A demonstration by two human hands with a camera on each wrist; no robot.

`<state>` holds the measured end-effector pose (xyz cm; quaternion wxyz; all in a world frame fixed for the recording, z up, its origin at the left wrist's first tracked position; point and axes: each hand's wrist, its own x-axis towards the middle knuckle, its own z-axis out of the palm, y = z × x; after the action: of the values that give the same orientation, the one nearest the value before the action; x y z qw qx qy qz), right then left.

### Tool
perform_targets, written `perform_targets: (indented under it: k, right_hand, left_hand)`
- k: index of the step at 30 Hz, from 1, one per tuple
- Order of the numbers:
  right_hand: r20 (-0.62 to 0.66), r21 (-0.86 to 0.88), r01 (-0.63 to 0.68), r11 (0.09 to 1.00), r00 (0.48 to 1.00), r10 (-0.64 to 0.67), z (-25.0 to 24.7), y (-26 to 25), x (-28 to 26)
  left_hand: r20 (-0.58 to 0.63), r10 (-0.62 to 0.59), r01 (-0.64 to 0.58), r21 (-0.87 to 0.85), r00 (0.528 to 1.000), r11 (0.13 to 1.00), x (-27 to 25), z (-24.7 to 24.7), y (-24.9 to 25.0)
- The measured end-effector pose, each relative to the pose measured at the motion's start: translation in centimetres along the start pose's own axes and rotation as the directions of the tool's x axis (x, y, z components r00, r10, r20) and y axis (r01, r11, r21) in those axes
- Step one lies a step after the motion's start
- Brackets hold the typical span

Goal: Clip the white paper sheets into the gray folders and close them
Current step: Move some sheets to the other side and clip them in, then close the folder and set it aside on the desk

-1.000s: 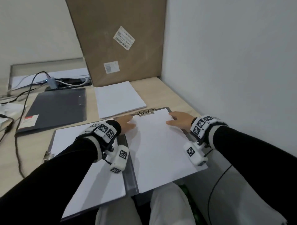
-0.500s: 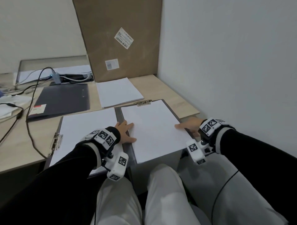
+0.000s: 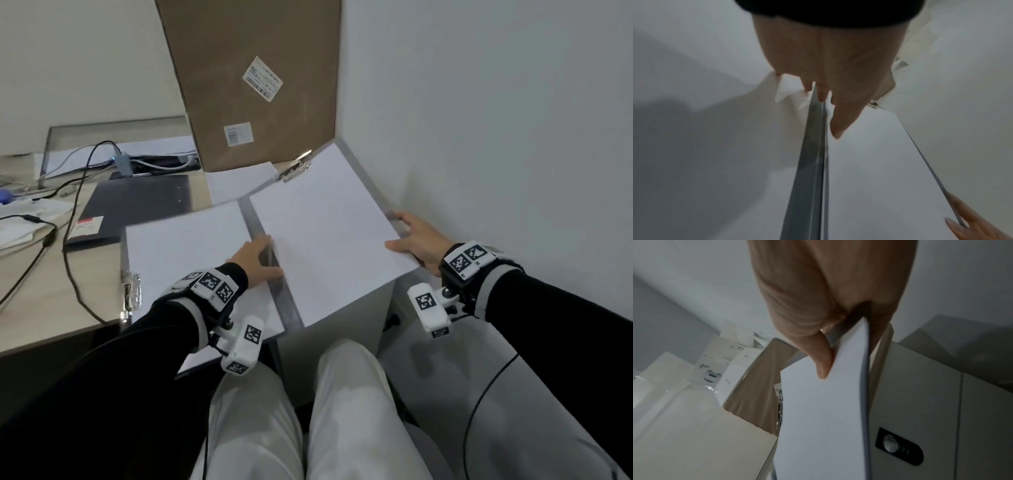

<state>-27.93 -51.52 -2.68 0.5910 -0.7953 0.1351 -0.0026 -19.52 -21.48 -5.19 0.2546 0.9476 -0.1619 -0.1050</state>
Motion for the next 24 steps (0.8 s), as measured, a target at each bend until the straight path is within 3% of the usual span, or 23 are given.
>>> perform_targets:
  k: [2,5,11,14,18,24]
  right_hand:
    - [-0.049,0.007,0.043,0.999,0.998,-0.043,-0.9,-0.5,0.4]
    - [-0.106,0.014,0.089,0.996,0.991,-0.087,-2.1,-1.1,1.4]
    - [-0.221,0.039,0.085,0.996,0.972,-0.075,-2.7,-1.2,3.7]
    - [-0.239,0.015,0.065,0.998,0.969,-0.059,-2.7,-0.9,4.7]
    - [-0.234,-0.028,0.060,0.998,0.970,-0.065,-2.7,-0.4,5.6]
    - [-0.244,-0.003,0.071,0.997,0.967,-0.069,-2.4,0.2,6.2]
  left_hand:
    - [-0.132,0.006,-0.017,-0.080,0.991,0.997,0.4,-0.6,-0.3]
    - [-0.229,-0.022,-0.008,-0.129,0.973,0.992,1.3,-1.9,-1.2]
    - [-0.358,-0.225,0.209,-0.084,0.906,0.974,2.4,-3.9,-5.1]
    - [-0.350,-0.352,0.341,-0.093,0.868,0.935,2.6,-4.4,-6.7]
    - [-0.233,-0.561,0.520,-0.216,0.795,0.827,2.5,-4.3,-7.6]
    - [-0.215,-0.631,0.539,-0.362,0.745,0.760,3.6,-5.6,-8.4]
